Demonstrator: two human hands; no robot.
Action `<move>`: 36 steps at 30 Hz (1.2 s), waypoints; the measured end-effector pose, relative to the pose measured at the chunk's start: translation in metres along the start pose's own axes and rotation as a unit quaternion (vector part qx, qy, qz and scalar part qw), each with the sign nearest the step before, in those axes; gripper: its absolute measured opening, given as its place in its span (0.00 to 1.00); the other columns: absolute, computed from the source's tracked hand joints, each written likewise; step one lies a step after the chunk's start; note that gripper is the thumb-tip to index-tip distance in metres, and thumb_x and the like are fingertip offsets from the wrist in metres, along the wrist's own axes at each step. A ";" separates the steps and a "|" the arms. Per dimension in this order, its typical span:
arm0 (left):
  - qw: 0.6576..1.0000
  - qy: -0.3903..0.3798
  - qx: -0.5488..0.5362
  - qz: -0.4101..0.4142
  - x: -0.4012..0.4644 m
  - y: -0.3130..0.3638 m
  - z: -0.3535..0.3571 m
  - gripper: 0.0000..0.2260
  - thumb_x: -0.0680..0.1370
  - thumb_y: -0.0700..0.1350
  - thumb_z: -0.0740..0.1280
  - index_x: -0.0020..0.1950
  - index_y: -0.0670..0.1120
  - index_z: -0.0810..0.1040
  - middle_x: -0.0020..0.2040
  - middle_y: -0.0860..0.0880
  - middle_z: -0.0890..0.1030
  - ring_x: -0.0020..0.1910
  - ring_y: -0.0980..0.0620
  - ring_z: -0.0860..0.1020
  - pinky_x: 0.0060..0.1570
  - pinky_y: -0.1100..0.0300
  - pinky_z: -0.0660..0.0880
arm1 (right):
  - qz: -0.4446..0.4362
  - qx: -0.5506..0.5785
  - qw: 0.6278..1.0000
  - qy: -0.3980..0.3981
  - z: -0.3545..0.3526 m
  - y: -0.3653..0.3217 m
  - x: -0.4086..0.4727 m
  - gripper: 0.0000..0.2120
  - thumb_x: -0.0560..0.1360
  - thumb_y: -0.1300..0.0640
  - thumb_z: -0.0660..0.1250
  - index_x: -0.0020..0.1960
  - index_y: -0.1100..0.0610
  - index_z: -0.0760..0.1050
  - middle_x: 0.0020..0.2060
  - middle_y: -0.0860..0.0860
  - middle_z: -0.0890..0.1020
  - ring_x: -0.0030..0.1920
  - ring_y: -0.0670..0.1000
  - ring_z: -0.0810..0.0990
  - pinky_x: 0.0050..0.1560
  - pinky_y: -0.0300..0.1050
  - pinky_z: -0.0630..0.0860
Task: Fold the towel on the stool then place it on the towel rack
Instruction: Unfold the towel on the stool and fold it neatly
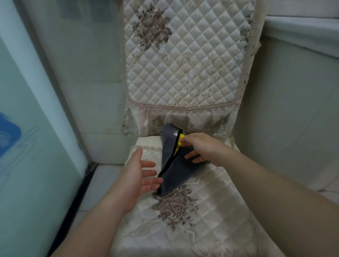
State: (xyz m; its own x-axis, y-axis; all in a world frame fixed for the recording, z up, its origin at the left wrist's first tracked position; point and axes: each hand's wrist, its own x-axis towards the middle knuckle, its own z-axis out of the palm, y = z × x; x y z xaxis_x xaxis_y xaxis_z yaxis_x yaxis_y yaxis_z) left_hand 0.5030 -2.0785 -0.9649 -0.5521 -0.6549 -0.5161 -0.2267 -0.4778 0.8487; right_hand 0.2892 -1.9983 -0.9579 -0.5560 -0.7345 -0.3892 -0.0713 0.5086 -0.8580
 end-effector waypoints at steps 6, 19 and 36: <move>0.997 -0.027 -0.057 -0.032 -0.009 -0.008 0.007 0.31 0.81 0.65 0.53 0.61 0.37 0.76 0.57 0.33 0.80 0.44 0.38 0.86 0.38 0.53 0.80 | 0.002 -0.017 1.000 -0.012 -0.001 0.009 0.010 0.12 0.77 0.46 0.64 0.57 0.47 0.79 0.57 0.41 0.81 0.48 0.54 0.86 0.46 0.48 0.80; 0.994 0.004 -0.104 0.030 -0.020 -0.019 0.009 0.27 0.82 0.62 0.55 0.59 0.38 0.77 0.55 0.37 0.83 0.52 0.42 0.84 0.51 0.51 0.80 | -0.017 0.021 0.999 -0.047 0.010 0.013 0.014 0.16 0.78 0.43 0.62 0.60 0.47 0.80 0.59 0.42 0.83 0.49 0.54 0.86 0.46 0.49 0.80; 0.979 -0.085 0.091 0.162 -0.033 -0.002 -0.027 0.39 0.71 0.75 0.51 0.58 0.44 0.78 0.46 0.41 0.87 0.46 0.42 0.86 0.40 0.56 0.82 | -0.044 -0.093 0.992 -0.067 -0.010 -0.008 0.004 0.23 0.75 0.37 0.58 0.61 0.47 0.80 0.57 0.44 0.83 0.48 0.55 0.85 0.49 0.51 0.79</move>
State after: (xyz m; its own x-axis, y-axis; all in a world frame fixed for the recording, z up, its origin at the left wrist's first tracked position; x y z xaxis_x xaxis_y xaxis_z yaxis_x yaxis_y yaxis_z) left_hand 0.5433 -2.0711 -0.9526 -0.7409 -0.6403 -0.2028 -0.1487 -0.1381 0.9792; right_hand 0.2790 -2.0007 -0.9496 -0.4272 -0.8262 -0.3673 -0.2732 0.5052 -0.8186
